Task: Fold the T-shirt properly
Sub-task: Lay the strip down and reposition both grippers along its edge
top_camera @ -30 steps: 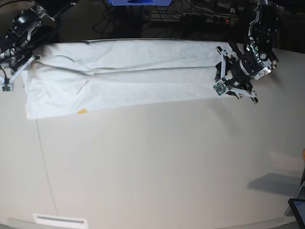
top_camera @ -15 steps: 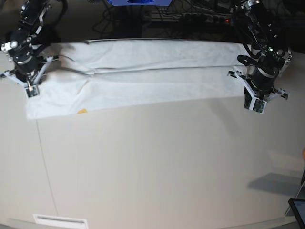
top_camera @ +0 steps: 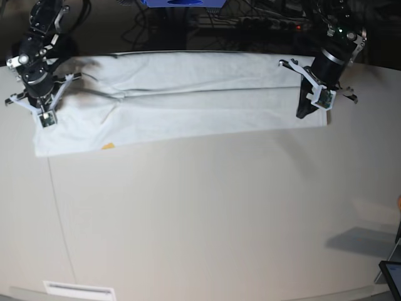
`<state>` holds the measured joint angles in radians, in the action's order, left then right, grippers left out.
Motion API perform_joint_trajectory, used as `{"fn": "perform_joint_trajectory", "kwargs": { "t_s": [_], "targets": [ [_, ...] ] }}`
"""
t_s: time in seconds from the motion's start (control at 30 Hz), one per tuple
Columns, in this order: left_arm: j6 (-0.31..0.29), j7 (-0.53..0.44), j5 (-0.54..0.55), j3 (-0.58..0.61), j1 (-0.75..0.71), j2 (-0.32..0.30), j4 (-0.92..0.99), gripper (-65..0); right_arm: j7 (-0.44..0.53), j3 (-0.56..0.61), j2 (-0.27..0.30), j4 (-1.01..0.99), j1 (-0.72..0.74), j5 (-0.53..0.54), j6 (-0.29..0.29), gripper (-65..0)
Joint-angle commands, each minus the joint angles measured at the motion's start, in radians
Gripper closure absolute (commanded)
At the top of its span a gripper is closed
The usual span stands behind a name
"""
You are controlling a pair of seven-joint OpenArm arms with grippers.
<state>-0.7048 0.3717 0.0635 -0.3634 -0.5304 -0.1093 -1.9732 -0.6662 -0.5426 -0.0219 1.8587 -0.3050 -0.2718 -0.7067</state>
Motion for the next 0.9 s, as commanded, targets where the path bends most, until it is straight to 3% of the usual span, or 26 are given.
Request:
{"fn": "perform_joint_trajectory", "kwargs": {
  "t_s": [0.0,0.13,0.33,0.63,0.87],
  "targets": [
    [0.007,-0.029,-0.021,0.011,-0.013,-0.007,-0.012,0.0,0.020,-0.003,0.000,0.002,0.011,0.006,0.009,-0.6],
    [0.007,-0.029,-0.123,0.057,-0.018,-0.005,0.030,0.0,0.021,-0.009,-0.011,-0.049,0.025,0.003,0.009,-0.6],
    [0.007,-0.006,-0.205,0.102,0.074,-0.005,0.268,0.0,0.026,-0.009,-0.011,-0.129,0.062,0.003,0.009,-0.6],
    [0.007,0.003,-0.224,0.109,0.198,-0.002,0.366,0.0,0.027,-0.006,0.021,-0.239,0.134,0.001,0.009,-0.6],
    [0.007,0.178,-0.224,0.208,0.353,0.006,0.366,0.0,0.027,-0.009,0.090,-0.356,0.249,0.001,0.009,-0.6]
  ]
}}
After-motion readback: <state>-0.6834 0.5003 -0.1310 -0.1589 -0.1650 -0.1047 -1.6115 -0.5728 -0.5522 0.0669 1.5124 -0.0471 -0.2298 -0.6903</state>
